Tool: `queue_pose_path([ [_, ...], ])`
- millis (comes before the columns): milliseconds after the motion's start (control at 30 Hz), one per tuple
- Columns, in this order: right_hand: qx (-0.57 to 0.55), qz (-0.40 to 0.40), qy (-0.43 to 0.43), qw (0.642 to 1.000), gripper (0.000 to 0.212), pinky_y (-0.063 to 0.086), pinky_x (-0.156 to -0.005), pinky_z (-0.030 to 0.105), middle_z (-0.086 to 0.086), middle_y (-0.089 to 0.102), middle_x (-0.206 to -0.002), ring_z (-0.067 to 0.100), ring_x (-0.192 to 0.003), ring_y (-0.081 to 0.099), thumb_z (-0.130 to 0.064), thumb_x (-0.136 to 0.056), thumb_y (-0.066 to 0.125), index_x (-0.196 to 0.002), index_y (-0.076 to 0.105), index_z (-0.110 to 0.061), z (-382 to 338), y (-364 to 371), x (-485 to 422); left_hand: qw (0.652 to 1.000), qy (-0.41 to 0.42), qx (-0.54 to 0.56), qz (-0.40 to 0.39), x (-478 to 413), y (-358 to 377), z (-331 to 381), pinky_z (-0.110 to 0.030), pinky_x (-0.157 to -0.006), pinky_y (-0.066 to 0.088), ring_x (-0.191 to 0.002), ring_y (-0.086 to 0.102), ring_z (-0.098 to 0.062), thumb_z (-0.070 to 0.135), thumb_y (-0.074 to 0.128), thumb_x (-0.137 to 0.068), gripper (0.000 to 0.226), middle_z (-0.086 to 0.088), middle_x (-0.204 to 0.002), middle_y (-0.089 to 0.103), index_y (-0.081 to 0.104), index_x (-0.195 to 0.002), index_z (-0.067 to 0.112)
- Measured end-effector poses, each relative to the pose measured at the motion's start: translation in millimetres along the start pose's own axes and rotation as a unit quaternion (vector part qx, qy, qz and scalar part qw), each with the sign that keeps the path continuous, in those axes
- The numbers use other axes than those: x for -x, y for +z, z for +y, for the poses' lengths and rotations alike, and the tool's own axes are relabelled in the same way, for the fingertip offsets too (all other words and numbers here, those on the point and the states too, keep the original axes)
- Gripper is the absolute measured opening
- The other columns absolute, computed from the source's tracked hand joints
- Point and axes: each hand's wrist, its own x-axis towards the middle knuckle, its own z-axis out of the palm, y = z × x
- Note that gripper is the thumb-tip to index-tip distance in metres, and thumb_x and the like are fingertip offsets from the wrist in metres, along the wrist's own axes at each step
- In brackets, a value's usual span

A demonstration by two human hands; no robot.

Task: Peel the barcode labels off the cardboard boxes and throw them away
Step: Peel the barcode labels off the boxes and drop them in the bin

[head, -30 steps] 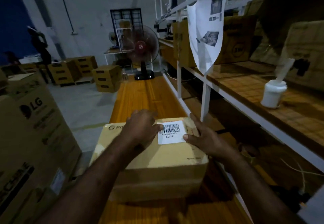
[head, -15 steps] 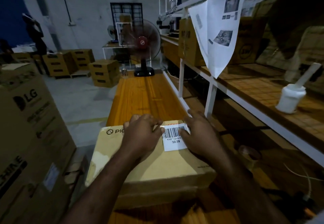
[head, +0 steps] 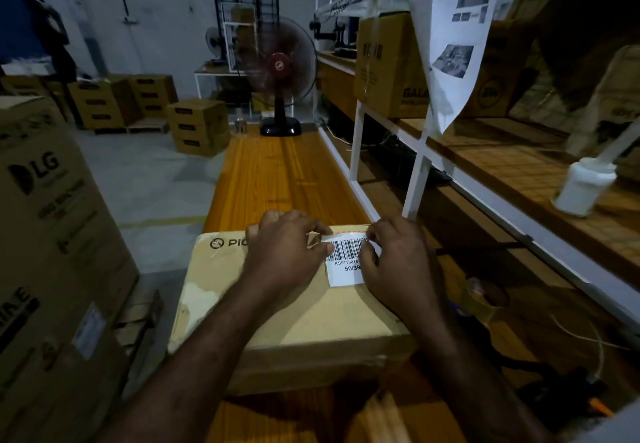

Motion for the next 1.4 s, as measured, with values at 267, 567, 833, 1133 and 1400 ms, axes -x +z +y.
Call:
queue_pose_path([
  [267,-0.005,-0.005,0.010,1.000,0.039,0.037,-0.082,0.025,0.003,0.061,-0.118,0.018,-0.109,0.053,-0.040,-0.090,0.055,-0.122,0.061,-0.019,-2.8,-1.7,-0.9,0.997,-0.043,0.031,-0.052,-13.5,1.6,3.7,-0.037,-0.086,0.014,-0.125,0.034,-0.018,0.047,0.065,-0.089,0.019,0.020,-0.112,0.060,0.066,-0.075,0.034],
  [567,-0.034,-0.014,0.031,0.999,0.028,0.037,-0.079,0.023,-0.003,0.057,-0.109,0.012,-0.104,0.046,-0.042,-0.089,0.054,-0.109,0.059,-0.023,2.0,2.2,-4.8,0.996,-0.030,0.045,-0.064,-12.5,-0.5,1.6,-0.038,-0.090,0.016,-0.130,0.031,-0.018,0.046,0.058,-0.093,0.011,0.018,-0.123,0.056,0.062,-0.087,0.038],
  [833,-0.084,-0.014,0.016,0.996,0.006,0.050,-0.086,0.044,-0.005,0.060,-0.090,0.014,-0.089,0.053,-0.027,-0.089,0.059,-0.093,0.057,-0.025,-0.1,-5.0,-4.9,0.995,0.037,0.016,-0.094,-18.6,4.0,16.2,-0.042,-0.096,0.019,-0.130,0.037,-0.015,0.042,0.064,-0.091,0.022,0.017,-0.134,0.056,0.066,-0.113,0.037],
  [1133,-0.188,-0.006,0.067,0.980,0.030,0.057,-0.077,0.040,-0.004,0.059,-0.103,0.014,-0.100,0.056,-0.037,-0.086,0.059,-0.112,0.063,-0.022,6.0,1.3,-7.1,0.997,0.026,0.019,-0.071,-20.8,14.4,8.1,-0.040,-0.095,0.020,-0.122,0.044,-0.012,0.041,0.063,-0.091,0.018,0.018,-0.128,0.059,0.068,-0.107,0.036],
  [1400,-0.101,-0.029,0.057,0.993,0.025,0.050,-0.082,0.033,-0.003,0.054,-0.110,0.014,-0.108,0.046,-0.039,-0.088,0.058,-0.106,0.060,-0.022,9.7,12.9,-9.9,0.998,-0.003,-0.054,0.026,-9.3,16.0,5.8,-0.041,-0.096,0.036,-0.116,0.044,-0.022,0.052,0.061,-0.089,0.032,0.004,-0.121,0.059,0.067,-0.111,0.029],
])
